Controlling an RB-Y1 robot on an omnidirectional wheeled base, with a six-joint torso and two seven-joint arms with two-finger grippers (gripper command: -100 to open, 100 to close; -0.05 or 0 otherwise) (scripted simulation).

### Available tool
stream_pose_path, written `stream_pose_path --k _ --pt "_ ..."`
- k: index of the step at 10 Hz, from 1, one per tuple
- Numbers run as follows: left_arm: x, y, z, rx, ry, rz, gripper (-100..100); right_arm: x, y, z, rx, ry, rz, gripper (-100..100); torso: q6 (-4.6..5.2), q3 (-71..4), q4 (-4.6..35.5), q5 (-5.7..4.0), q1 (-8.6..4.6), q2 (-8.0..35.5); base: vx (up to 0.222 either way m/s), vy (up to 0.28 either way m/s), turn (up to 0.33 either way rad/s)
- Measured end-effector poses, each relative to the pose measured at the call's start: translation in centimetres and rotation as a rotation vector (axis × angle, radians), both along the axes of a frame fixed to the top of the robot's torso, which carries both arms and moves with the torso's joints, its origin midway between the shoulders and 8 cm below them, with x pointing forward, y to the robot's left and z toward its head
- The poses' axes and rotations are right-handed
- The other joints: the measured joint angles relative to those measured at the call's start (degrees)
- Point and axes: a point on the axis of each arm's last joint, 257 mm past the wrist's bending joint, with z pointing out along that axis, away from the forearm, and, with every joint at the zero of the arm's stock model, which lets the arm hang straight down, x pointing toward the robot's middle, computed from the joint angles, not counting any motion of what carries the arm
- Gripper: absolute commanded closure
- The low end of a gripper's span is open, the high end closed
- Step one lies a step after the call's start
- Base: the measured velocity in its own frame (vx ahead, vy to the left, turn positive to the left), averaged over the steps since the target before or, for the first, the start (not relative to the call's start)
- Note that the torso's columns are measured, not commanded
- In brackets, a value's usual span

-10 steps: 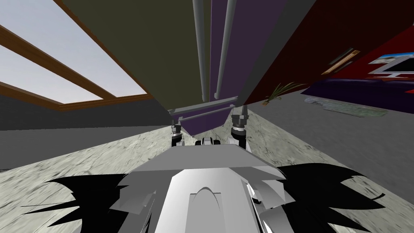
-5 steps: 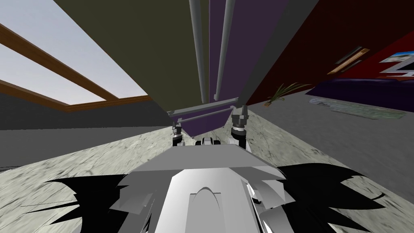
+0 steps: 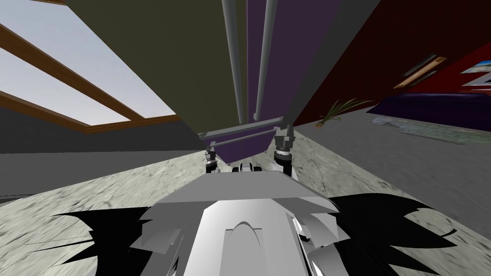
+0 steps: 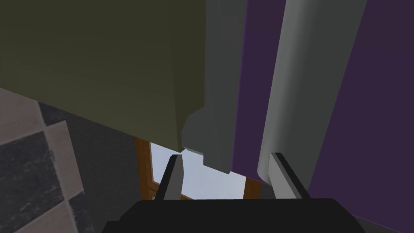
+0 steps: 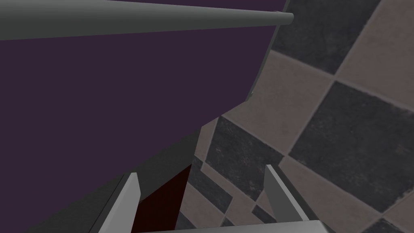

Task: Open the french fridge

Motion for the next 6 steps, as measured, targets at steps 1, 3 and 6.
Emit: stream_pose_path --k 1,3,6 --pt "-0.2 -0.2 -0.7 -0.010 0.008 0.005 -100 0.0 0.0 0.0 0.000 0.000 0.000 0 0.02 0.0 0.0 0.00 -0.05 0.1 0.030 -0.013 0.008" --pt "-0.5 -0.3 -1.9 -0.028 0.028 0.009 -100 0.0 0.0 0.0 0.000 0.000 0.000 0 -0.12 0.1 0.3 -0.23 -0.12 0.3 0.039 -0.016 -0.013" --pt "-0.4 -1.0 -3.8 -0.077 0.051 0.021 -100 0.0 0.0 0.0 0.000 0.000 0.000 0 -0.40 0.6 0.6 -0.48 -0.48 1.2 0.050 -0.011 0.008"
